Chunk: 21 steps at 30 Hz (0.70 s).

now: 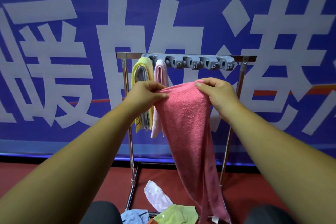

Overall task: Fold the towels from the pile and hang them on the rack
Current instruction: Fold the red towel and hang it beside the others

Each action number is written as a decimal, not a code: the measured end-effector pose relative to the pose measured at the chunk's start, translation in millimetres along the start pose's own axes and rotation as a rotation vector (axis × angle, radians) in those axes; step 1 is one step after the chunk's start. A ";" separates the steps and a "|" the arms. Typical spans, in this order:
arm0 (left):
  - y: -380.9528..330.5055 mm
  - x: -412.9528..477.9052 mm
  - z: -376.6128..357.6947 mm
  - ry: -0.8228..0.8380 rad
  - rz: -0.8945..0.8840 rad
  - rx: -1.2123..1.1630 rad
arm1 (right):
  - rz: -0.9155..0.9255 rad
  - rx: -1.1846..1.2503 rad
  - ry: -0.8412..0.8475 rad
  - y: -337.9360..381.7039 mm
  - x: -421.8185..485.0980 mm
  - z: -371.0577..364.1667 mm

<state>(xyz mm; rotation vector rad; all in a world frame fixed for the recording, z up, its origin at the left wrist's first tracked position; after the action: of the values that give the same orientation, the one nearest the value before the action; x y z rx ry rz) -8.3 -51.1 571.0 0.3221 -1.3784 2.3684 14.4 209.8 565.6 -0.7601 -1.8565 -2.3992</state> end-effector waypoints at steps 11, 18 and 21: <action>-36.4 17.4 15.6 -0.007 -0.118 0.124 | 0.061 0.113 -0.006 22.6 -2.0 14.0; -50.1 19.7 26.0 -0.038 -0.134 0.035 | 0.095 0.187 -0.042 32.3 -1.0 9.7; -50.8 23.4 34.3 -0.065 -0.109 -0.029 | 0.082 0.239 -0.040 37.2 -0.1 7.9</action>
<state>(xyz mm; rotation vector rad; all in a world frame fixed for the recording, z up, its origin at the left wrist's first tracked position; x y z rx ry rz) -7.2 -53.4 636.5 0.4580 -1.3859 2.2656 28.5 206.0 600.7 -0.8495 -2.0354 -2.0789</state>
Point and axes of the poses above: each hand's wrist, its own x-axis towards the middle knuckle, its own z-axis out of the back of the hand, y = z × x, the point moved 4 cm from there along x, towards the middle knuckle, and after that the axes turned 1 degree about -y, right-handed, at the moved point
